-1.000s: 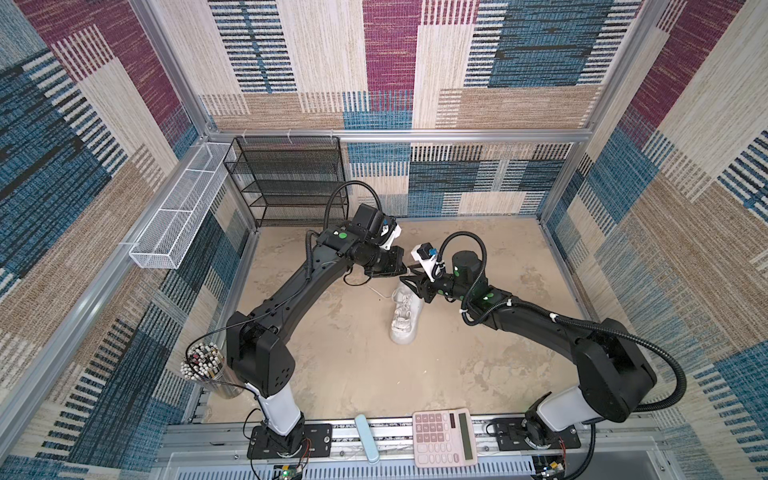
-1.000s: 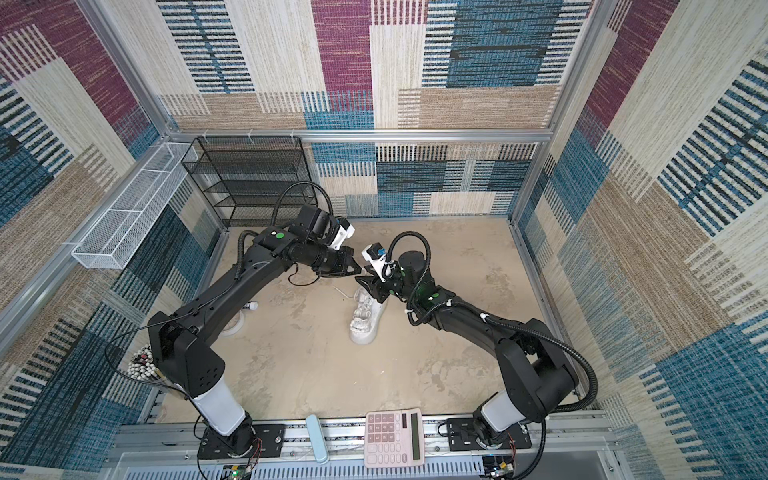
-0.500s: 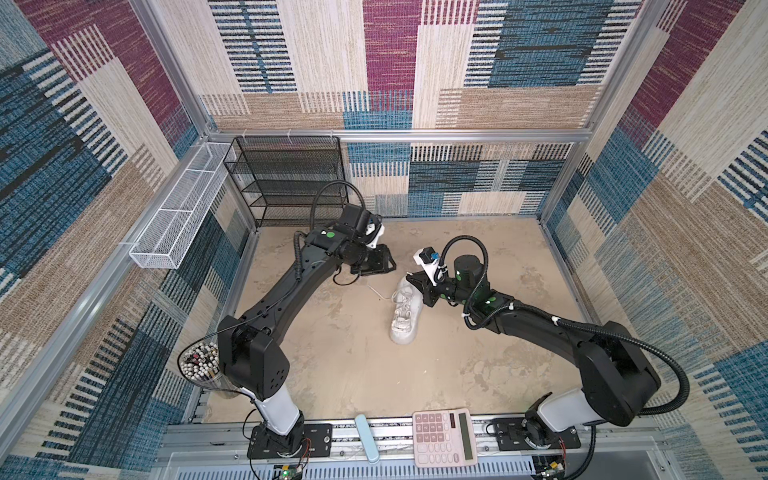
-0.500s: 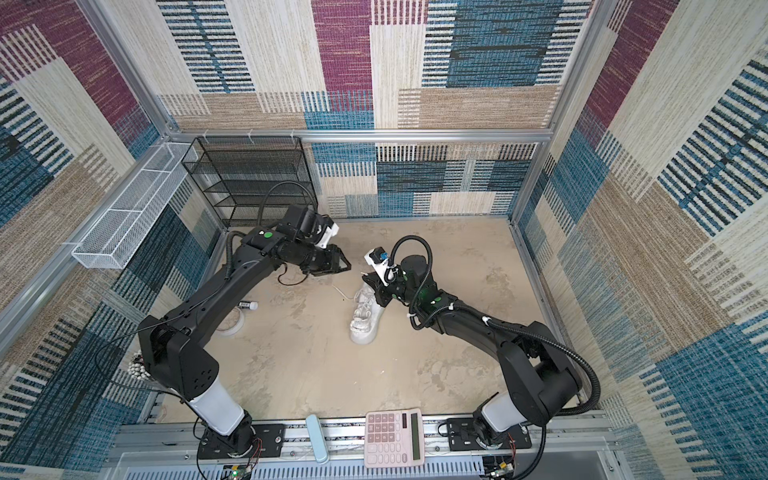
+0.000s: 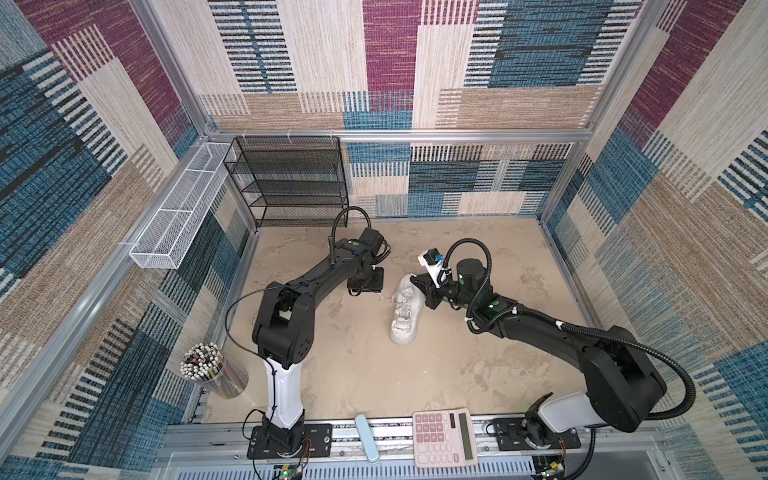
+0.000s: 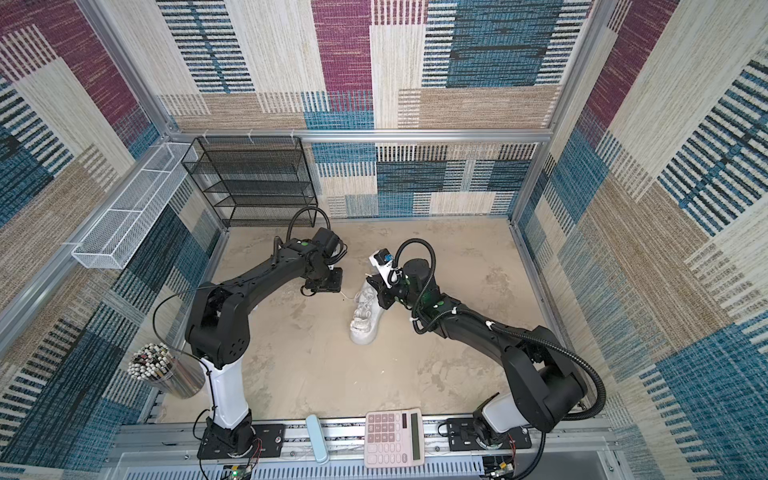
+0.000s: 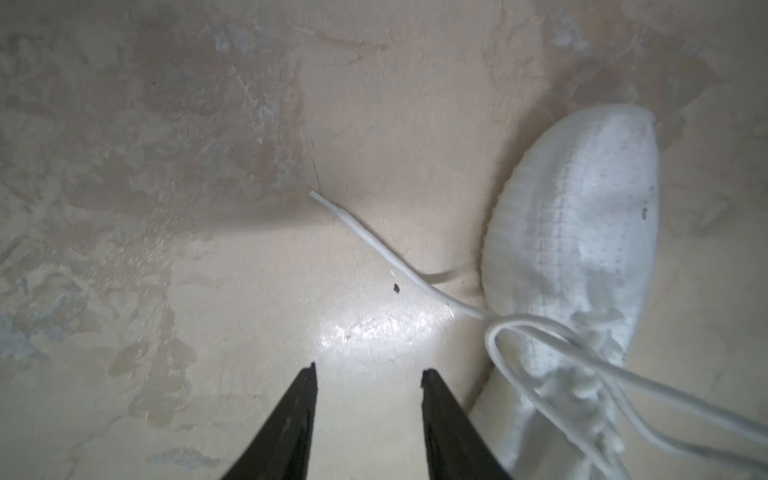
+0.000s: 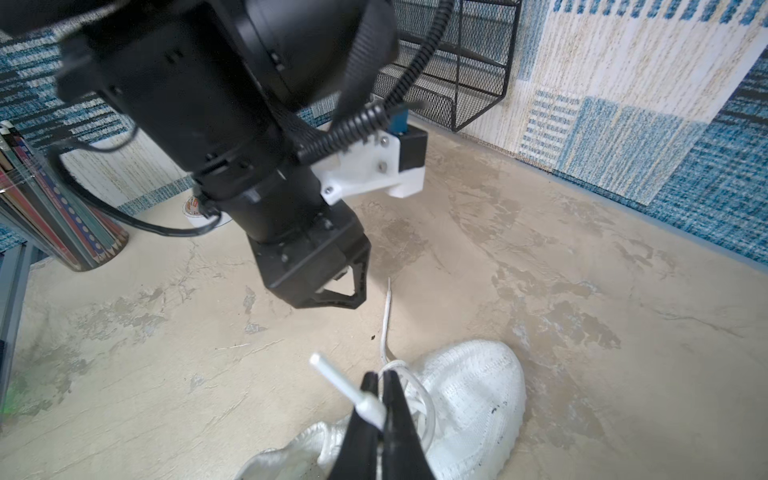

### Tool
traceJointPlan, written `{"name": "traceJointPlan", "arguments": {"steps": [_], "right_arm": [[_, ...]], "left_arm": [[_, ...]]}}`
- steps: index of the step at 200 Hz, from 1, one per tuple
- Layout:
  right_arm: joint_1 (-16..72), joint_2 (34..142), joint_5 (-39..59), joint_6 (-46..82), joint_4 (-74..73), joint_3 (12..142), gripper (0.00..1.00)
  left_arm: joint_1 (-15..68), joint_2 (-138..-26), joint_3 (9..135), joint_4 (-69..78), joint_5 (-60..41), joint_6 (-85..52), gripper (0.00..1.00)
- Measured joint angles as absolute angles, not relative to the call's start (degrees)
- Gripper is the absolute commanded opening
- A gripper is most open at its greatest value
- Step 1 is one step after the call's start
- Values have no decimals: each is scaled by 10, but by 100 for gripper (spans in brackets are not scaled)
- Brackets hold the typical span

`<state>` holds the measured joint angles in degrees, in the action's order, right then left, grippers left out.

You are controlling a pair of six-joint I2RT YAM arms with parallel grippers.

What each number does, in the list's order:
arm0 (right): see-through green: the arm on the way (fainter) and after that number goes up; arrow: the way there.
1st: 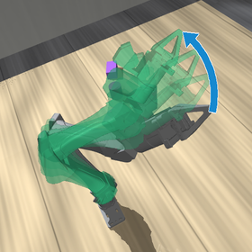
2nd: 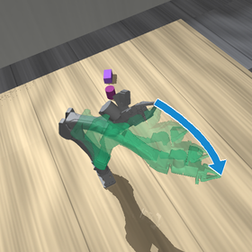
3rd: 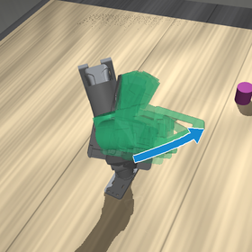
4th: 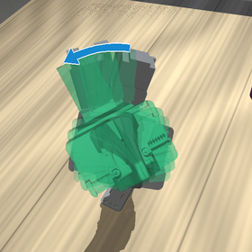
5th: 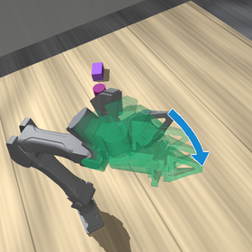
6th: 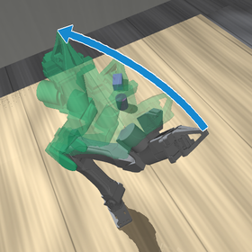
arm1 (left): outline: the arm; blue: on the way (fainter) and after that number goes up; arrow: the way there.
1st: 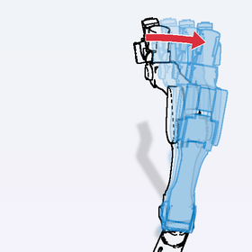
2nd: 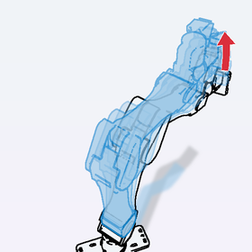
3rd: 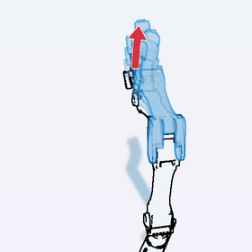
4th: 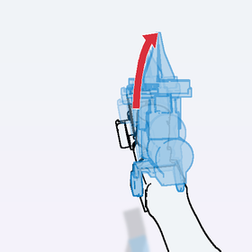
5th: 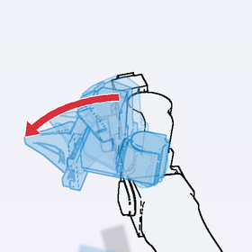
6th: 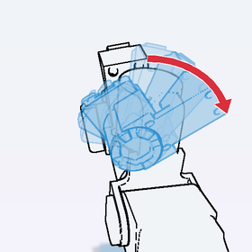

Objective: Tie the shoes

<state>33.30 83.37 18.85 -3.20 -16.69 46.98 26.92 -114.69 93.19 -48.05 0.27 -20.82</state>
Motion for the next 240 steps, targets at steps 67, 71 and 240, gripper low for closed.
{"name": "traceJointPlan", "arguments": {"steps": [67, 71, 240], "right_arm": [[333, 825, 189, -24, -169, 458, 0], [333, 824, 189, -24, -169, 457, 0], [333, 723, 143, 2, -158, 397, 0]], "left_arm": [[272, -1229, 987, -466, 27, -209, 44], [273, -1234, 989, -465, 27, -209, 44], [276, -1257, 1013, -474, 127, -193, 0]]}}
